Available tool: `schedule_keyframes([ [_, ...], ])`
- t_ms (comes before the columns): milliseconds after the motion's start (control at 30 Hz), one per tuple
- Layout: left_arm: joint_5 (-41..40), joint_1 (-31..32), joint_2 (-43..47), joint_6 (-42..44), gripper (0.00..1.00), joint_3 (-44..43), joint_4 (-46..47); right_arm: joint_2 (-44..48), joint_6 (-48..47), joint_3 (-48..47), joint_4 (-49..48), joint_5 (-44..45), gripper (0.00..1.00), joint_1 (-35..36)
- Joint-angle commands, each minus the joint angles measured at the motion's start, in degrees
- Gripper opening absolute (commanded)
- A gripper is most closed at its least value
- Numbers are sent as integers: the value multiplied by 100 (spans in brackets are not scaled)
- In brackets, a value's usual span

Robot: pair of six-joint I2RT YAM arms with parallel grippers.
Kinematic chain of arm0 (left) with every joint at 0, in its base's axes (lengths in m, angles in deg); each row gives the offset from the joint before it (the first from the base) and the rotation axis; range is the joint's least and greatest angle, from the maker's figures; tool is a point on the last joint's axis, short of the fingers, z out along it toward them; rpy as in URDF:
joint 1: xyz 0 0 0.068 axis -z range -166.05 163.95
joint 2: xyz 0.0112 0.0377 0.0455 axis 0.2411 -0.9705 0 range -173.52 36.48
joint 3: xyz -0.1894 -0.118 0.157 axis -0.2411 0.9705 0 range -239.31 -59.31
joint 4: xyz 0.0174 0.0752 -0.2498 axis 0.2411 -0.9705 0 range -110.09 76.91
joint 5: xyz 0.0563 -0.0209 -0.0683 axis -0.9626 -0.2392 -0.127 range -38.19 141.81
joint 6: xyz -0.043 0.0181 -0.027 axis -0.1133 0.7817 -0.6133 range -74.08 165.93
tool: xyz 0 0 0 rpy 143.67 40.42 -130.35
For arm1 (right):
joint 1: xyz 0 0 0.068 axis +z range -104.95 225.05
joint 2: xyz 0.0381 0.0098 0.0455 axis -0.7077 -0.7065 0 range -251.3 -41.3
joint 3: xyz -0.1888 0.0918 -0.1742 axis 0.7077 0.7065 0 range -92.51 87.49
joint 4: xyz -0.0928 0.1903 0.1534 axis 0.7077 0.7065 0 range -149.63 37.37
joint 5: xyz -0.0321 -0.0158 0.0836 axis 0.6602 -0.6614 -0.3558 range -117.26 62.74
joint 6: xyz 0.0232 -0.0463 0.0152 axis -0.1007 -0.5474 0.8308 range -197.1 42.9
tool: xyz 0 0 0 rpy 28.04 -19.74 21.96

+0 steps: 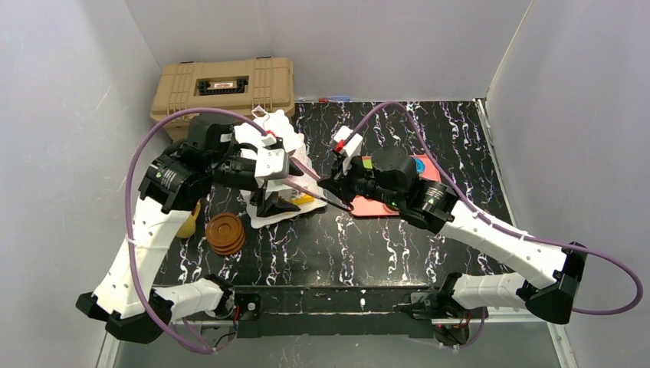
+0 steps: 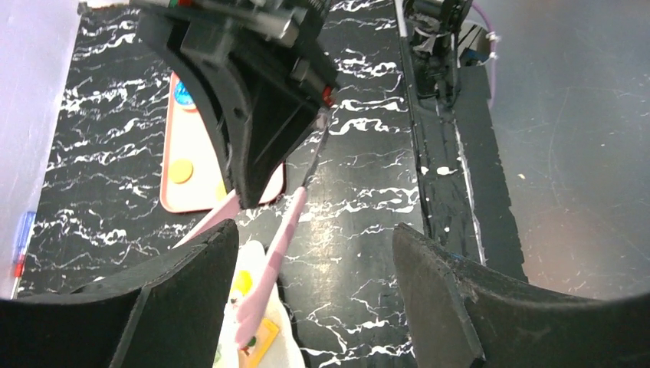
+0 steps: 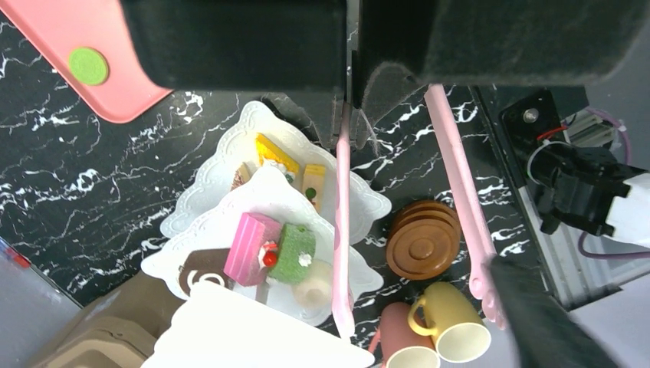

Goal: Serve the afternoon tea
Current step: Adjust the clamp.

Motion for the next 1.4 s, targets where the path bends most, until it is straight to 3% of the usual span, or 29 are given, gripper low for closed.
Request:
schedule_keyframes([
  [0,-326,15,-132,141,72,77,-81,68,-18,-369,-103,-315,1,10],
  [200,-535,10,-149,243,69,192,-83,82,-4,-390,-105,-397,1,6],
  [400,-359,10,-184,197,49,134,-295,113,2,-343,-246,-241,1,1],
  [600,-417,15,-187,345,44,215,-548,132,85,-274,-477,-190,1,-31],
  [767,-500,10,-219,404,31,216,-591,150,137,-233,-576,-282,1,-49],
  [900,-505,10,-262,439,27,235,-632,182,136,-224,-579,-381,1,-51],
  [967,-496,10,-283,473,18,218,-690,206,133,-217,-577,-412,1,-56],
  [1033,-471,10,-297,498,1,194,-739,219,119,-223,-559,-426,1,-60],
  [1200,-297,10,-226,456,0,86,-745,102,101,-241,-462,-123,1,-110],
  [1367,-92,19,-129,316,0,9,-767,-244,194,-313,-368,833,1,-240],
])
